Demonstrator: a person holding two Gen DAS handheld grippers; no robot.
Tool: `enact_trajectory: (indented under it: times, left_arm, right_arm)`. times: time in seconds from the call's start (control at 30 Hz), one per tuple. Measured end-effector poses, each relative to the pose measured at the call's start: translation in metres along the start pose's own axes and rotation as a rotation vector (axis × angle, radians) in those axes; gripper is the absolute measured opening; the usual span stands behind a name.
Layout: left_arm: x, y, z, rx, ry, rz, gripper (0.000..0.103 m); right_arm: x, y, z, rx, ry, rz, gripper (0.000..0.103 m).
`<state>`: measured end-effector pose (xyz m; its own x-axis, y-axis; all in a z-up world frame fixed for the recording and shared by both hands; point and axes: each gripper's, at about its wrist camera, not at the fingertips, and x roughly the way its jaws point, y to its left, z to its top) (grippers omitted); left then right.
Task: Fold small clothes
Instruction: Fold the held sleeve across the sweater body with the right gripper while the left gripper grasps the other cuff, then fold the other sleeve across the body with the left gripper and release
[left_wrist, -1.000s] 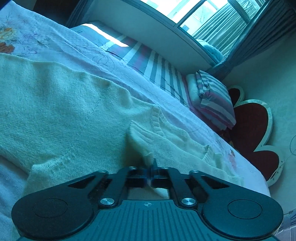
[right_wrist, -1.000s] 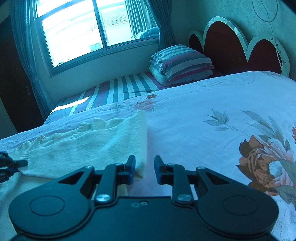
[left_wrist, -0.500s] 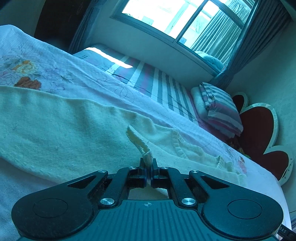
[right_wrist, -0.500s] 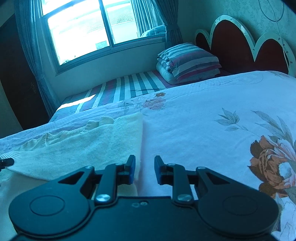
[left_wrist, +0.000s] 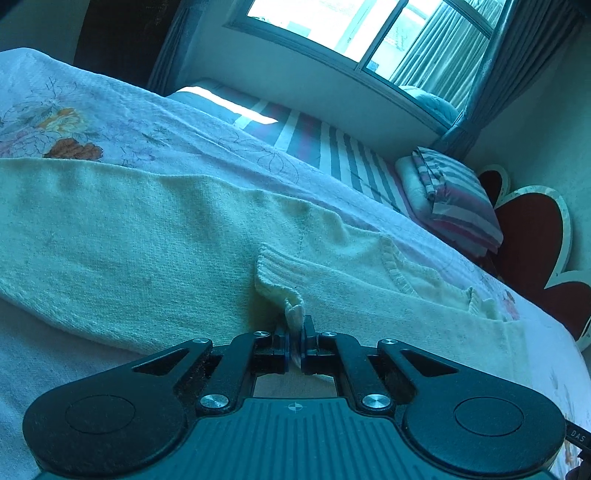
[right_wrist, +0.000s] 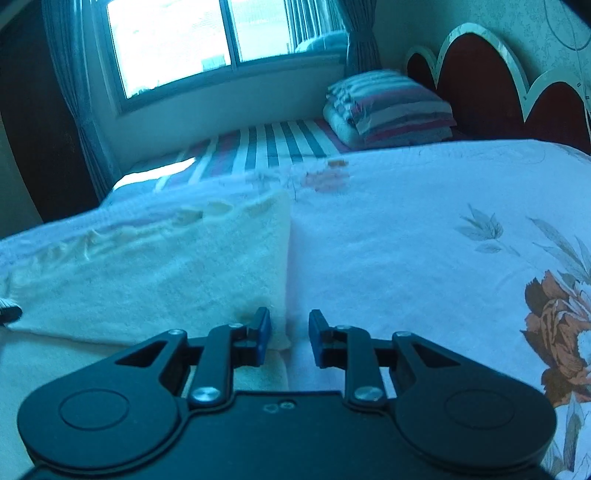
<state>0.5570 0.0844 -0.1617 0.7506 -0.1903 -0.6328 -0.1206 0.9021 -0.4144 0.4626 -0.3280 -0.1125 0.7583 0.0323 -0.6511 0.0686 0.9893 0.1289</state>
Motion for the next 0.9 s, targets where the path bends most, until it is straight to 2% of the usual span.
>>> enact_trajectory:
  times: [0.07,0.13,0.23,0.27,0.3,0.33,0.4,0.43,0.47,0.5,0.53,0.6,0.67,0.73,0.77,0.83,0.9]
  left_arm:
    - [-0.006,0.001,0.003,-0.020,-0.012,-0.005,0.003]
    - [-0.012,0.001,0.008,-0.015,-0.050,0.005,0.003]
    - [0.001,0.000,0.013,-0.015,0.003,0.053,0.012]
    - [0.006,-0.001,0.011,0.003,0.006,0.066,0.012]
    - [0.006,-0.001,0.009,0.004,-0.005,0.065,0.012]
    - [0.003,0.001,0.009,-0.014,-0.005,0.060,0.012]
    - [-0.010,0.005,0.009,-0.034,-0.020,0.057,0.016]
    - [-0.024,0.010,0.007,-0.029,-0.054,0.074,0.045]
    - [-0.038,0.017,0.003,-0.030,-0.097,0.107,0.070]
    - [-0.051,0.024,0.000,-0.038,-0.137,0.135,0.103]
    - [-0.069,0.037,-0.005,-0.059,-0.193,0.151,0.102]
    - [-0.090,0.062,-0.011,-0.107,-0.208,0.137,0.102]
    - [-0.114,0.093,-0.018,-0.176,-0.262,0.160,0.096]
    - [-0.133,0.129,-0.019,-0.265,-0.314,0.184,0.082]
    - [-0.140,0.149,-0.019,-0.326,-0.330,0.191,0.079]
    - [-0.151,0.189,-0.018,-0.455,-0.367,0.191,0.062]
    - [-0.161,0.234,-0.017,-0.597,-0.418,0.197,0.057]
  right_arm:
    - [0.000,0.001,0.006,-0.005,-0.024,0.010,0.025]
    - [-0.003,0.004,0.020,-0.017,-0.086,0.023,0.026]
    - [0.016,0.009,0.050,-0.027,-0.128,0.027,0.027]
    - [0.028,0.008,0.057,-0.021,-0.120,0.025,0.027]
    - [0.046,0.008,0.061,-0.035,-0.074,-0.005,0.027]
    - [0.064,0.008,0.063,-0.049,0.013,-0.049,0.029]
    - [0.056,0.004,0.060,-0.023,-0.007,-0.028,0.028]
    - [0.043,0.003,0.056,-0.024,-0.028,-0.020,0.029]
    - [0.026,0.002,0.048,-0.025,-0.068,-0.011,0.031]
    - [0.013,0.002,0.041,-0.024,-0.095,0.005,0.033]
    - [0.002,0.003,0.034,-0.021,-0.107,0.025,0.033]
    - [-0.016,0.008,0.019,-0.013,-0.103,0.058,0.033]
    - [-0.031,0.018,0.006,-0.015,-0.104,0.087,0.032]
    - [-0.044,0.028,-0.005,-0.028,-0.117,0.095,0.032]
    - [-0.048,0.032,-0.009,-0.032,-0.118,0.099,0.032]
    - [-0.055,0.038,-0.014,-0.031,-0.118,0.101,0.032]
    - [-0.058,0.043,-0.016,-0.028,-0.112,0.084,0.032]
